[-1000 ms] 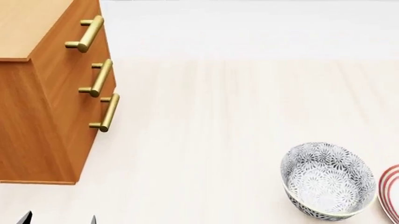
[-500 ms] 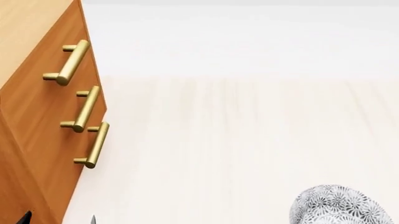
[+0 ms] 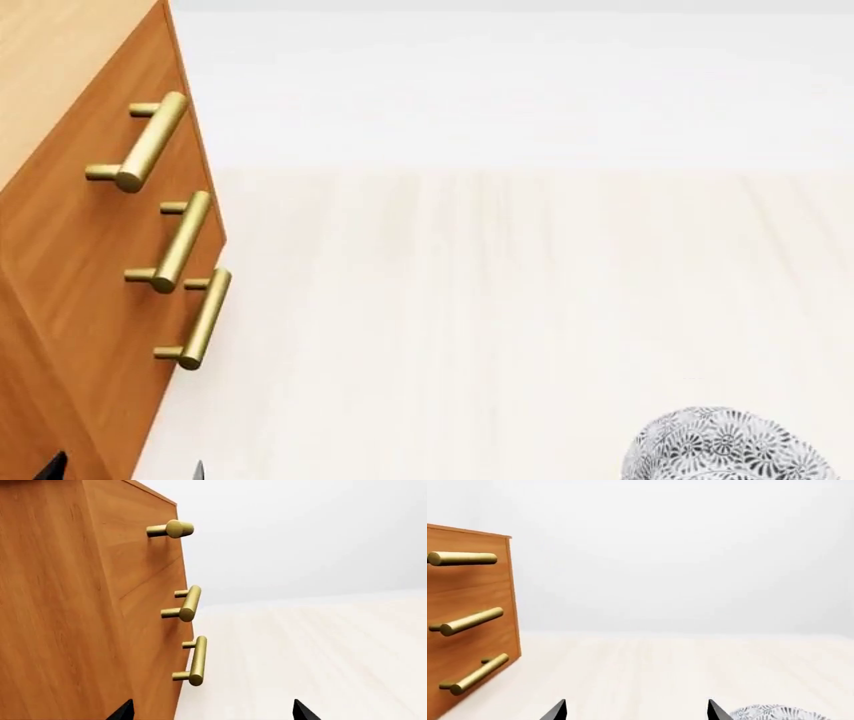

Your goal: Put the bowl on top of the cabinet.

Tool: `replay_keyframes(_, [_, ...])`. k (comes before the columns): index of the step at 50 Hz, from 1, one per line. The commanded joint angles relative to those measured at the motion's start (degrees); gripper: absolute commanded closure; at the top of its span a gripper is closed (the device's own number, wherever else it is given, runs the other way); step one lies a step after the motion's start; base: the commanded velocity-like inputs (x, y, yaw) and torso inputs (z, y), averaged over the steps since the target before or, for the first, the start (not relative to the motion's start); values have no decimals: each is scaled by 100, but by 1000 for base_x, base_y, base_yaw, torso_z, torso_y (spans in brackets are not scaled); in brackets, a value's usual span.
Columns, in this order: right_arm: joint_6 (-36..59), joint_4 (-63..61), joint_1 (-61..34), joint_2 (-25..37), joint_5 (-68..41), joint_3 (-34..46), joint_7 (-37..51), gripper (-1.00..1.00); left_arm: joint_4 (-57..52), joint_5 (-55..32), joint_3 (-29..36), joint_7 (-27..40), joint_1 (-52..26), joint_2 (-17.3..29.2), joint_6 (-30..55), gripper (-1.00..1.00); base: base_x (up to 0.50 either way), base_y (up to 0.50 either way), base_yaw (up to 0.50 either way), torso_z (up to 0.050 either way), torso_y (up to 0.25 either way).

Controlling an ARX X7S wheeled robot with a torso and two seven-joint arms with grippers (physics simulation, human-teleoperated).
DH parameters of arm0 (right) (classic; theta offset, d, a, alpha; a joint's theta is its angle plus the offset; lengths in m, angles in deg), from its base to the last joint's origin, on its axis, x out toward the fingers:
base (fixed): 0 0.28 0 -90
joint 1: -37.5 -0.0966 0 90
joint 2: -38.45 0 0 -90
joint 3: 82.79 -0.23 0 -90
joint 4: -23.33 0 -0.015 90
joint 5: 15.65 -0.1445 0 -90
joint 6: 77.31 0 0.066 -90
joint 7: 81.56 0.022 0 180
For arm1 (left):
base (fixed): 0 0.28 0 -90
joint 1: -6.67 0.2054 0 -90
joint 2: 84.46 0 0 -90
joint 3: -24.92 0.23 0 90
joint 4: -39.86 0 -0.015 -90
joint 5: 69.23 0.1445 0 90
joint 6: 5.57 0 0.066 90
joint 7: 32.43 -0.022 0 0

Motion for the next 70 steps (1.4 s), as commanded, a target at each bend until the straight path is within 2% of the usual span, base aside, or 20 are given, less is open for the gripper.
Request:
replay_keyframes(1, [-118,-109,80,-150,-252,-333,-29,-100,-20,64,-97,-94,13,-73,-23,-100,0,0,0,0,0])
replay_keyframes(8, [-124,-239,102,-267,-974,-808,267,-100,-26,64,-75,-74,16,-61,-26,-100,0,0,0,0,0])
replay_keyframes(25, [-146,-257,84,-378,-1896,-1280,521,-100,11,45,-37,-39,-20,-43,-23,-100,0,0,0,0,0])
replay_keyframes(35, [-143,-155,14,-456,-2810,-1675,680,-100,27,23,-22,-21,-38,-28,-29,-100,0,0,0,0,0])
replay_keyframes(70, [-630,-82,246,-753,-3964,-2238,838,-100,64,-47,25,53,-75,21,-31,-100,0,0,0,0,0])
